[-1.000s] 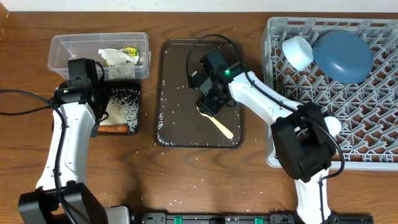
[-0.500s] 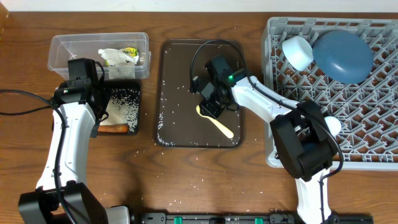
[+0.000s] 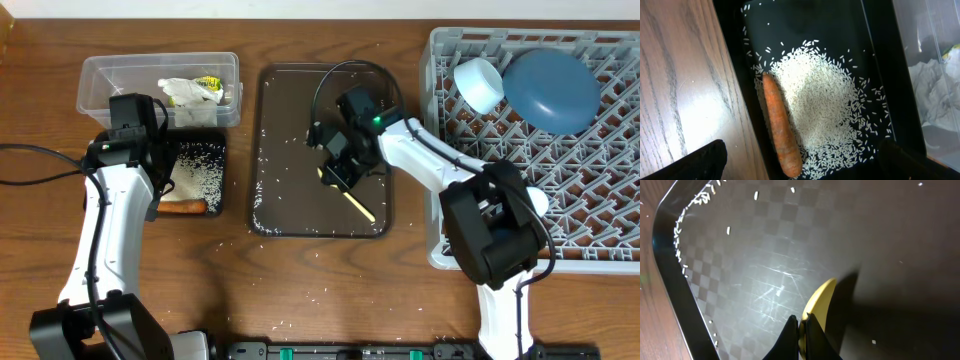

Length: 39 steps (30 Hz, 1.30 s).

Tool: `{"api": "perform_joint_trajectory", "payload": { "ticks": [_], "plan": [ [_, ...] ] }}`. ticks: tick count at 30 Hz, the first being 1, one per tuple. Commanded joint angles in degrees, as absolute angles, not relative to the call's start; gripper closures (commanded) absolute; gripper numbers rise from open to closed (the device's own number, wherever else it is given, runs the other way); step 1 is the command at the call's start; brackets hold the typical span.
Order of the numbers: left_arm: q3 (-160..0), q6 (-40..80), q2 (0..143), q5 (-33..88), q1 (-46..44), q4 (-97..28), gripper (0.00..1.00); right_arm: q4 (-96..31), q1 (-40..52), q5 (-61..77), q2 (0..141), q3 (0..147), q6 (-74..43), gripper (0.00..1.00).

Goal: Sort waste into correct bins and load items into the dishwasher rack
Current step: 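Carry the spoon to the rack and insert it with right gripper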

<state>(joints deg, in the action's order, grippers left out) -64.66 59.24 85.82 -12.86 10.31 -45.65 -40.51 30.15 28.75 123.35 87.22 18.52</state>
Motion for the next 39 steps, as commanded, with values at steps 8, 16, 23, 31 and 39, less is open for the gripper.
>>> {"api": "perform_joint_trajectory", "payload": {
  "ticks": [8, 16, 23, 31, 39],
  "plan": [
    [-65.8, 58.5, 85.9, -14.2, 10.5, -45.8, 0.02, -41.0, 31.2, 19.0, 125.3, 87.3, 17.2, 0.99],
    [-65.8, 58.5, 85.9, -14.2, 10.5, -45.8, 0.02, -50.1, 27.8, 22.0, 115.1, 96.4, 10.6, 0.99],
    [-65.8, 58.5, 85.9, -14.2, 10.5, -45.8, 0.02, -56.8, 19.9, 7.0, 103.1, 100.7, 2.9, 0.99],
    [-65.8, 58.5, 85.9, -14.2, 10.5, -45.8, 0.02, -53.9, 10.7, 1.5, 103.1, 99.5, 6.5, 0.99],
    [-65.8, 58.5, 85.9, -14.2, 10.5, -45.8, 0.02, -42.9, 7.3, 1.4, 109.3, 97.6, 5.8, 0.99]
  ]
}}
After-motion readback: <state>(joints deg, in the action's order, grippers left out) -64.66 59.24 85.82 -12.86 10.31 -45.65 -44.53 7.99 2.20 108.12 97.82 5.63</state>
